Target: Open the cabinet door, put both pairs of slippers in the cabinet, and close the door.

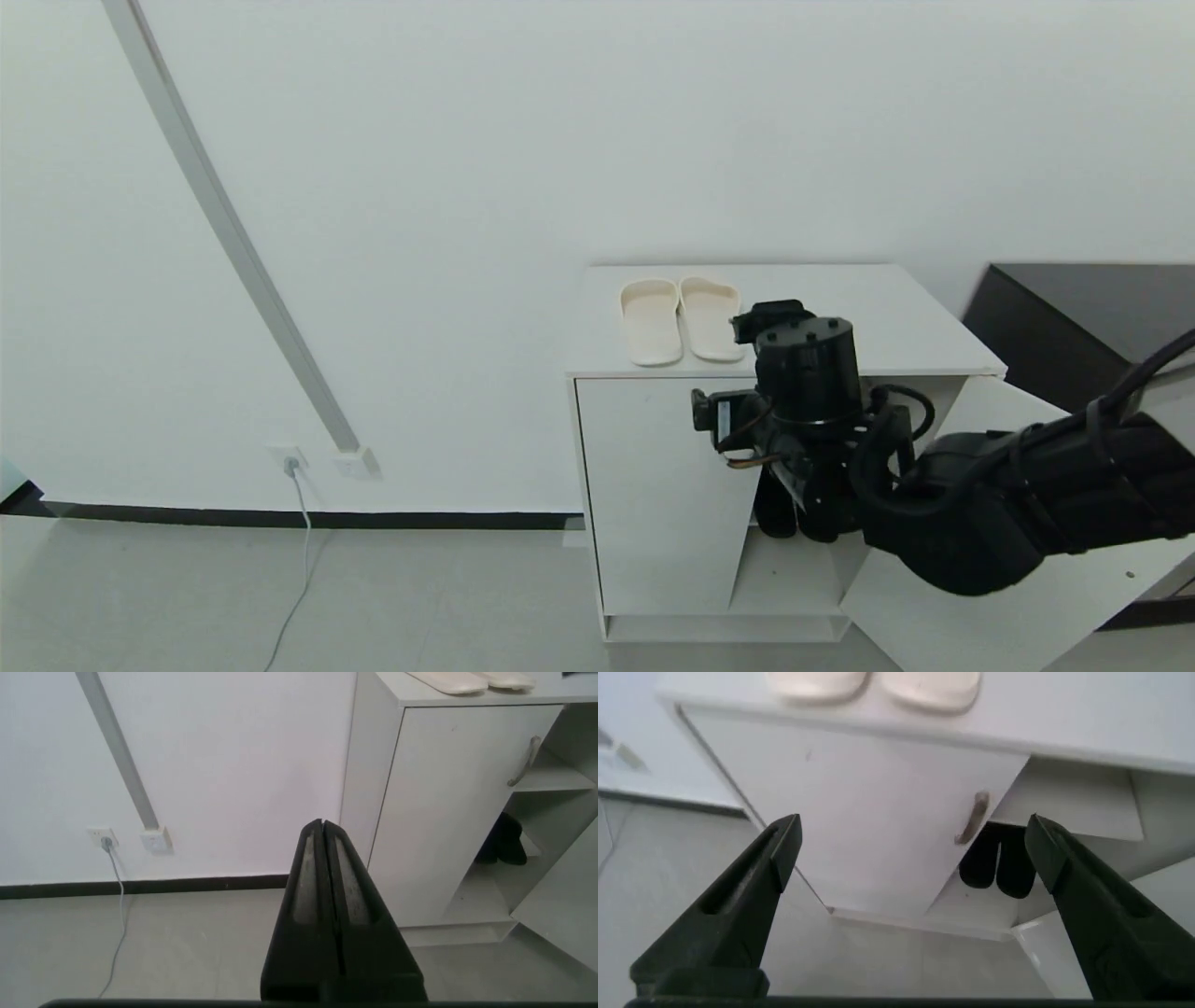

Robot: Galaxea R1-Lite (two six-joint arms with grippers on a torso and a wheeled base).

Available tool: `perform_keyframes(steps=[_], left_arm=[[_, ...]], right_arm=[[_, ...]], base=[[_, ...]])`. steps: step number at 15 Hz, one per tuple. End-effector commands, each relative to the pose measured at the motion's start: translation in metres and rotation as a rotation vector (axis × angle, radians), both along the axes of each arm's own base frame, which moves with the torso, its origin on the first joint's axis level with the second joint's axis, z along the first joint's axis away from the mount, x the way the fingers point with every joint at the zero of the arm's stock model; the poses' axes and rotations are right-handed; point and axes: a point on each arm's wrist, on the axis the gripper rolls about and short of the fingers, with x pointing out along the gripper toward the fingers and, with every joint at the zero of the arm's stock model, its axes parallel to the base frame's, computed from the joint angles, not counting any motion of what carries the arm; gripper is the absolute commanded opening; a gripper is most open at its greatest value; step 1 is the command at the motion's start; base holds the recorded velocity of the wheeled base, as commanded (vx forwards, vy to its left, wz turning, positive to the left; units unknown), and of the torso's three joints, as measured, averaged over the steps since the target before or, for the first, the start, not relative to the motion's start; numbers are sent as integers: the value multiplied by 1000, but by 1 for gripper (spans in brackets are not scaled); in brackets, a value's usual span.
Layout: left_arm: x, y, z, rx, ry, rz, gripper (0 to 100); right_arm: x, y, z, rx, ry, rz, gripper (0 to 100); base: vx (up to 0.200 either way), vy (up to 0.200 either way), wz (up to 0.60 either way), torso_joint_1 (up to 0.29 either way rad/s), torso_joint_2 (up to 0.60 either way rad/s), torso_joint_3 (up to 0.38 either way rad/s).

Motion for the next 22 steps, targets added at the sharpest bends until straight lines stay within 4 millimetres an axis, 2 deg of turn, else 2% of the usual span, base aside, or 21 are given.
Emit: perform_keyframes(steps=[1, 6, 20, 22], left_arm=[[0, 0, 0, 0, 2, 0, 0], [0, 0, 0, 0, -1, 2, 0], [0, 0, 0, -3, -1, 2, 0], [0, 0, 0, -5, 0, 3, 0]], right_arm=[[8, 9, 21, 54, -39, -17, 100], [9, 22, 13, 50, -33, 4, 100], [19, 32, -19, 33, -9, 28, 100], [23, 34, -24, 31, 0, 40, 100]], base=[[0, 0, 0, 0, 0, 0], [0, 0, 0, 0, 0, 0], [200, 0, 0, 2, 2, 2], [0, 0, 0, 0, 0, 0]])
